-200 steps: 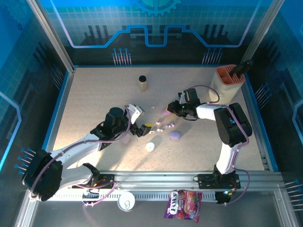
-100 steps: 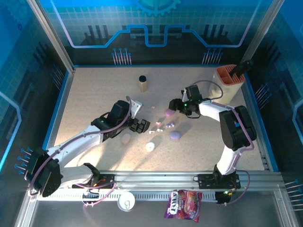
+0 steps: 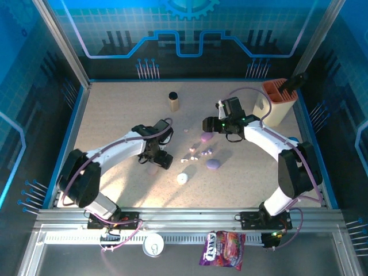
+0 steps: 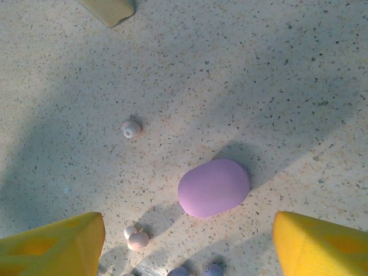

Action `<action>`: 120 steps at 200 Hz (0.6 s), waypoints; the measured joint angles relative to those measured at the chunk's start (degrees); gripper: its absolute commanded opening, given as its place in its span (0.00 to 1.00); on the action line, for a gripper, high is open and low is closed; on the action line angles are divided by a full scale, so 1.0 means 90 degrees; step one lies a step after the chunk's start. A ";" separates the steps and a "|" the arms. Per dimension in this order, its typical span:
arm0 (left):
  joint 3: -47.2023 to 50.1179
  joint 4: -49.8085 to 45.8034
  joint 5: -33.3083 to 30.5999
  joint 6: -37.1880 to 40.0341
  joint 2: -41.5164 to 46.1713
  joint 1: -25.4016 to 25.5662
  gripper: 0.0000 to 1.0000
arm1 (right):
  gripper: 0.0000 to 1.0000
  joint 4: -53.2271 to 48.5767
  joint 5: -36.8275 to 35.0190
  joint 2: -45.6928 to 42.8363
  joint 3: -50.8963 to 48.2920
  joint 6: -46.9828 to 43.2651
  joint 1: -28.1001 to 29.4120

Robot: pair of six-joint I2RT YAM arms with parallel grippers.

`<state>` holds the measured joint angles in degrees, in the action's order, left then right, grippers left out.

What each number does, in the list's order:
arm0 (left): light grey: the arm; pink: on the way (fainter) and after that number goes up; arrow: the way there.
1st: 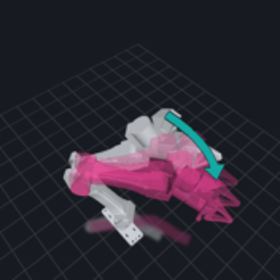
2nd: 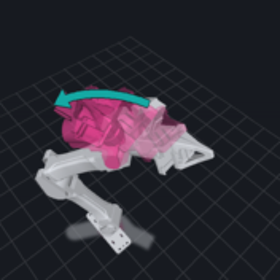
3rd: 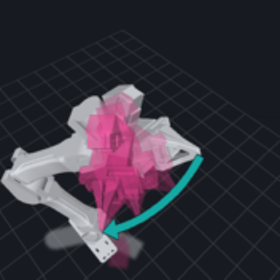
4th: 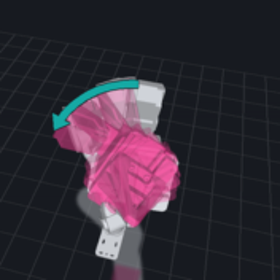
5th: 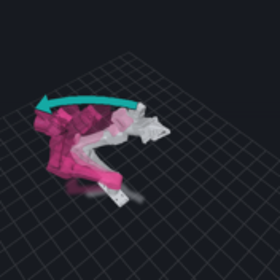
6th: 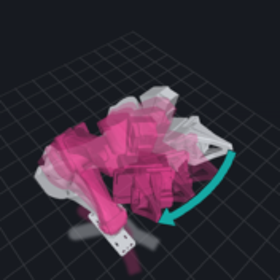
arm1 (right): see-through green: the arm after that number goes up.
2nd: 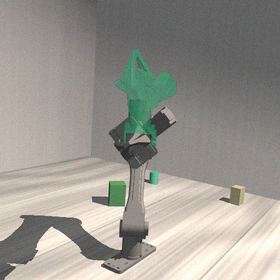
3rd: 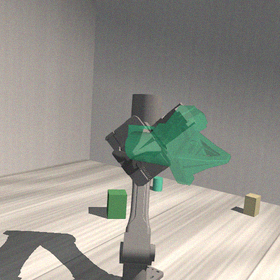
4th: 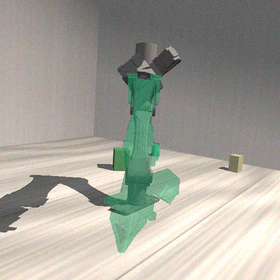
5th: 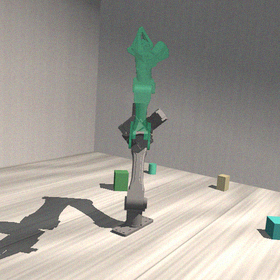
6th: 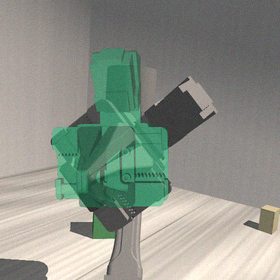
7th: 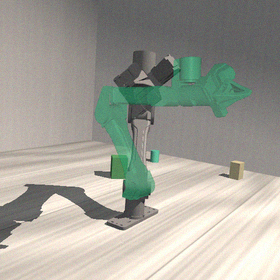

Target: Insert the wireless bluetooth earbuds into the charging case

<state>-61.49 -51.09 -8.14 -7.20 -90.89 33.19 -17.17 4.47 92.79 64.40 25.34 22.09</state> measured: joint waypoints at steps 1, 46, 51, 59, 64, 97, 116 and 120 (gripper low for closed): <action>-0.0005 -0.0015 0.0000 -0.0005 -0.0017 0.0000 0.84 | 0.77 0.0000 0.0000 0.0000 0.0000 0.0000 0.0000; -0.0172 -0.0709 -0.0124 -0.0112 -0.0765 0.0000 0.76 | 0.76 -0.0002 0.0002 0.0000 0.0000 -0.0044 0.0000; -0.0192 -0.0755 -0.0131 -0.0136 -0.0840 0.0000 0.75 | 0.76 -0.0002 0.0005 -0.0002 0.0000 -0.0044 0.0000; -0.0228 -0.0818 -0.0158 -0.0148 -0.0957 0.0000 0.71 | 0.76 -0.0002 0.0007 0.0000 0.0000 -0.0044 0.0000; -0.0245 -0.0838 -0.0175 -0.0172 -0.1025 0.0000 0.67 | 0.76 -0.0002 0.0010 0.0000 0.0000 -0.0044 0.0000; -0.0335 -0.0894 -0.0216 -0.0194 -0.1175 0.0000 0.58 | 0.76 0.0002 0.0032 0.0000 0.0000 -0.0041 0.0000; -0.0413 -0.0916 -0.0219 -0.0194 -0.1258 0.0000 0.58 | 0.76 0.0002 0.0049 -0.0002 0.0000 -0.0041 -0.0002; -0.0430 -0.0911 -0.0219 -0.0194 -0.1285 0.0000 0.59 | 0.75 0.0002 0.0049 -0.0002 0.0000 -0.0044 -0.0002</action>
<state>-65.36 -59.29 -10.11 -8.95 -102.45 33.19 -17.15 4.91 92.77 64.40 24.95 22.06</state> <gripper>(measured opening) 0.585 0.756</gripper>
